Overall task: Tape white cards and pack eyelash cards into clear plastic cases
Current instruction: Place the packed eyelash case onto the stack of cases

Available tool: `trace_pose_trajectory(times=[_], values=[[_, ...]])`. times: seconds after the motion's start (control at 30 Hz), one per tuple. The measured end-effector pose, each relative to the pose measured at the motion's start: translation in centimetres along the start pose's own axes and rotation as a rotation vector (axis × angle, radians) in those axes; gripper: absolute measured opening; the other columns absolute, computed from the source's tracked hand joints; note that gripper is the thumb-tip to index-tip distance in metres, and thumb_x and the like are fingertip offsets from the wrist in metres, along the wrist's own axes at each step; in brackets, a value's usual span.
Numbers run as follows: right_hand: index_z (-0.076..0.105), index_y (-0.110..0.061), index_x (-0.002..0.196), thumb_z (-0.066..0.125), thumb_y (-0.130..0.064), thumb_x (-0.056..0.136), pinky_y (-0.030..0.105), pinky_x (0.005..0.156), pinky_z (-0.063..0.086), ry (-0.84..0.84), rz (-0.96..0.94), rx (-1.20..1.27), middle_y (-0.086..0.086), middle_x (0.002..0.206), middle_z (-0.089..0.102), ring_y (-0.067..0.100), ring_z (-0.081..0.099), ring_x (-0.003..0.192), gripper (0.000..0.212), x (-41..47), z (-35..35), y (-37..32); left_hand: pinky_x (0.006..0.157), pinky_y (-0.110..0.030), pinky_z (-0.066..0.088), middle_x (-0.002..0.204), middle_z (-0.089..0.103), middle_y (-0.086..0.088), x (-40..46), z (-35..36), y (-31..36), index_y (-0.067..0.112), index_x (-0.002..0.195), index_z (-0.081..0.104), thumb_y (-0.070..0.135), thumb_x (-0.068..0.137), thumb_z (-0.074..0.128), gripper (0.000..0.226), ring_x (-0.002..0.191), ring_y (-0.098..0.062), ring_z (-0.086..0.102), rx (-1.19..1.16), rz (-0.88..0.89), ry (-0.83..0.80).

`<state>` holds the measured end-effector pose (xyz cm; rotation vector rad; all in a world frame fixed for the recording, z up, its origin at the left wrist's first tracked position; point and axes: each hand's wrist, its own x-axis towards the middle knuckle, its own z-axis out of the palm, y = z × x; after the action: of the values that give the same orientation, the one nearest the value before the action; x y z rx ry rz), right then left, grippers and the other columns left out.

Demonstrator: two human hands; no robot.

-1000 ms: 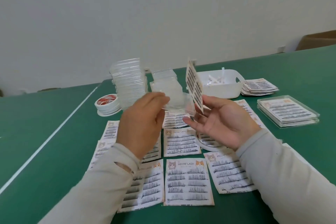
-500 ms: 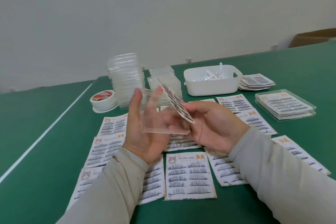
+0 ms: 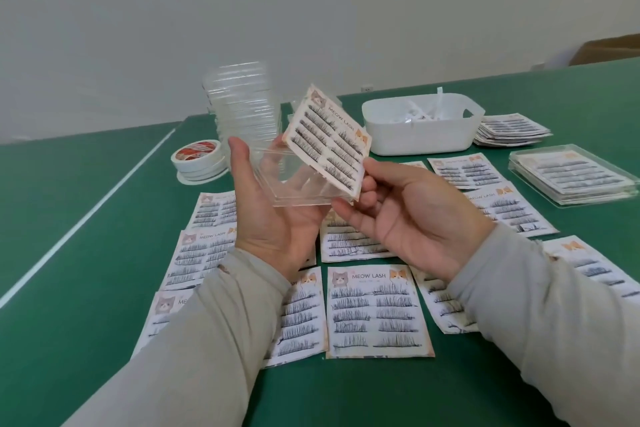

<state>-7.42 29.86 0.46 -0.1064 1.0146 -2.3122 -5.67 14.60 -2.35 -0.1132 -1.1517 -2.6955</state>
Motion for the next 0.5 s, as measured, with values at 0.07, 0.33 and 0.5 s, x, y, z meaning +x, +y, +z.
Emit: trace_pose_trajectory(times=[0.07,0.33,0.5], values=[[0.06,0.007,0.13,0.056,-0.012,0.1,0.042,0.078,0.064,-0.003,0.011,-0.007,0.003,0.065,0.05,0.007,0.047,0.051,0.036,-0.1,0.0,0.0,0.109,-0.07,0.035,0.14,0.057,-0.027,-0.1,0.2,0.0,0.015,0.148,0.047,0.076,0.093,0.037,0.083,0.13,-0.047,0.054,0.033,0.017,0.021],[0.062,0.006,0.127,0.057,-0.012,0.099,0.043,0.073,0.064,0.002,0.015,0.0,0.003,0.064,0.051,0.008,0.048,0.049,0.034,0.0,-0.2,-0.1,0.109,-0.069,0.034,0.148,0.046,-0.03,-0.3,0.7,0.2,0.006,0.147,0.044,0.073,0.096,0.033,0.085,0.137,-0.048,0.045,0.131,0.06,0.069],[0.06,0.006,0.13,0.058,-0.013,0.099,0.041,0.072,0.064,-0.005,0.019,0.007,0.003,0.065,0.05,0.008,0.047,0.051,0.036,0.1,-0.3,-0.1,0.111,-0.07,0.032,0.15,0.044,-0.031,-0.6,1.2,0.4,0.006,0.151,0.039,0.073,0.094,0.032,0.088,0.138,-0.05,0.043,0.182,0.055,0.07]])
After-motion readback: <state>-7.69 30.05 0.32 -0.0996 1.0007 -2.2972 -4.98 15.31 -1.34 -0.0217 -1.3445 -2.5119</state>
